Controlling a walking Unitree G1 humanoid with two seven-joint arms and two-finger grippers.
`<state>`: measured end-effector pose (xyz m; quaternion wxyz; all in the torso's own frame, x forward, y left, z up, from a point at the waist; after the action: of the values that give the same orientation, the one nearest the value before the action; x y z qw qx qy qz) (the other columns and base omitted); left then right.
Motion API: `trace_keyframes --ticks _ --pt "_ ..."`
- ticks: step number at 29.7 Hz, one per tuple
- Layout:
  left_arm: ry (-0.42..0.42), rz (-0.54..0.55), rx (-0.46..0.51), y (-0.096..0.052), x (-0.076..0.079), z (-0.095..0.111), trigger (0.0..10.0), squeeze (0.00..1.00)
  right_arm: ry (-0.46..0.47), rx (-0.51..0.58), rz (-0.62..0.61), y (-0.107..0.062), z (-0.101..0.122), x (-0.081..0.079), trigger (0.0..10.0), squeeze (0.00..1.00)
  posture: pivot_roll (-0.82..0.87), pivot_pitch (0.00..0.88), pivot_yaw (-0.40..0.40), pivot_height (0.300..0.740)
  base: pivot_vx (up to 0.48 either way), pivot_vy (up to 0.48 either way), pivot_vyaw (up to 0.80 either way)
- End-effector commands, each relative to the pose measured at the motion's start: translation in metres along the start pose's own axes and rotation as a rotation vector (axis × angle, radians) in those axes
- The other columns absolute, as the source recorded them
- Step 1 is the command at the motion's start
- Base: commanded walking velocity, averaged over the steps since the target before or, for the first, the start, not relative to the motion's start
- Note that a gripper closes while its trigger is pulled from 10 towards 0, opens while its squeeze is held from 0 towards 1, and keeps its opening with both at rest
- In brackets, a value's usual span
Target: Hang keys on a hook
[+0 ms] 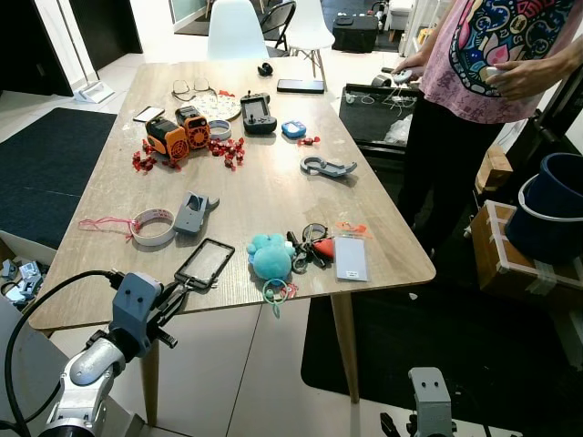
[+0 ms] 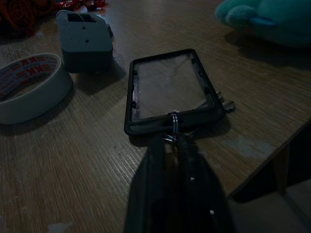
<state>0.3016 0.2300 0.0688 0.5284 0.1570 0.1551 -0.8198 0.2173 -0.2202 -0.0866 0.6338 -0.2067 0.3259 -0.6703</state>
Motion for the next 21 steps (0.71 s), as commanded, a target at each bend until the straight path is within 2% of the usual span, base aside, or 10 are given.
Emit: trace_keyframes --ticks 1,14,19,21 --pt "0.016 0.001 -0.008 -0.006 -0.004 -0.002 0.0 0.00 0.015 -0.013 -0.008 -0.002 -0.006 0.001 10.0 0.00 0.02 0.104 -0.003 0.740 0.000 0.000 0.00" --pt "-0.016 -0.014 0.016 -0.005 0.000 0.001 0.0 0.00 0.018 -0.012 -0.009 -0.001 -0.006 0.000 10.0 0.00 0.02 0.103 0.001 0.740 0.000 0.000 0.00" --pt "-0.031 0.017 0.066 -0.001 -0.010 0.013 0.0 0.00 0.018 -0.011 -0.010 -0.001 -0.006 0.000 10.0 0.00 0.02 0.102 0.000 0.740 0.000 0.000 0.00" --pt "-0.053 0.028 0.134 0.002 -0.020 0.029 0.0 0.00 0.018 -0.011 -0.010 -0.001 -0.006 0.000 10.0 0.00 0.02 0.100 0.000 0.740 0.000 0.000 0.00"
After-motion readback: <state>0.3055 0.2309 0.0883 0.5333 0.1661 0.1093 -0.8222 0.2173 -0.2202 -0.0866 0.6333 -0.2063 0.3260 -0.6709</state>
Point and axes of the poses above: a point about 5 cm out from each wrist's last joint towards the gripper, its own y axis pointing out of the wrist towards the gripper, its own z axis along the axis of the wrist's last joint, x = y × z, the point moved 3 cm from there along y, pointing out of the wrist towards the gripper, and after that the axes turned 11 degrees about y, right-handed, at the moved point
